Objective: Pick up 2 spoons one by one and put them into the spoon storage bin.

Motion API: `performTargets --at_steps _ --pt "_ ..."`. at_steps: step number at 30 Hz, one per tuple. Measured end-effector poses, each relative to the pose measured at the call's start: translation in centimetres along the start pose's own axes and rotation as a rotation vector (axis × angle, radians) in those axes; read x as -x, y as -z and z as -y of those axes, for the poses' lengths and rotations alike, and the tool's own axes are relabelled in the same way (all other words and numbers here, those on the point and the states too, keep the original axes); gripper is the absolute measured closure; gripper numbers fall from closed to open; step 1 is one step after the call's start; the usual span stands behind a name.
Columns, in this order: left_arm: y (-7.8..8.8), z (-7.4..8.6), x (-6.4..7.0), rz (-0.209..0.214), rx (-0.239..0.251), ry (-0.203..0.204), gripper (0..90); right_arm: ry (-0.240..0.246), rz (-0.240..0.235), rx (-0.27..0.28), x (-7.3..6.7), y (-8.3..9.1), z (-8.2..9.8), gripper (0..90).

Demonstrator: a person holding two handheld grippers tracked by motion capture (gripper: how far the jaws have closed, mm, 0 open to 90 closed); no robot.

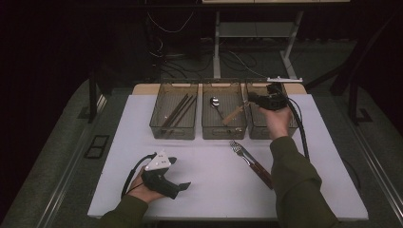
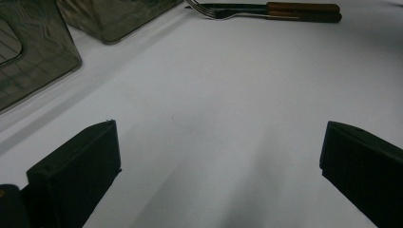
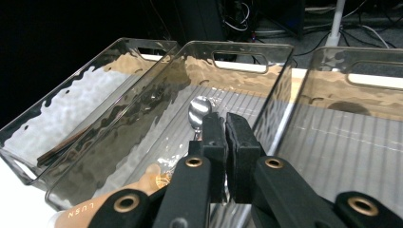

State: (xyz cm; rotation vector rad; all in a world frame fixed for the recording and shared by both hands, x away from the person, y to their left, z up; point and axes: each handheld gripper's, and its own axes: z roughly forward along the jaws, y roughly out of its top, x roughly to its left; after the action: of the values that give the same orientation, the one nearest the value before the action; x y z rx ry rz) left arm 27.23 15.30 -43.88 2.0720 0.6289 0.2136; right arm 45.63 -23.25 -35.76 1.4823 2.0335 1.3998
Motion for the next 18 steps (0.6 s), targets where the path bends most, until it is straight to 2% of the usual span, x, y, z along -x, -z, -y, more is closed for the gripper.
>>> performTargets --at_steps 12,18 --pt "-0.1 0.0 0.0 0.012 -0.004 -0.019 0.0 -0.015 0.036 -0.036 -1.1 -3.6 1.0 87.3" --pt "-0.1 0.0 0.0 0.016 -0.008 -0.018 0.0 0.024 0.047 -0.072 -1.7 -4.6 1.7 86.7"
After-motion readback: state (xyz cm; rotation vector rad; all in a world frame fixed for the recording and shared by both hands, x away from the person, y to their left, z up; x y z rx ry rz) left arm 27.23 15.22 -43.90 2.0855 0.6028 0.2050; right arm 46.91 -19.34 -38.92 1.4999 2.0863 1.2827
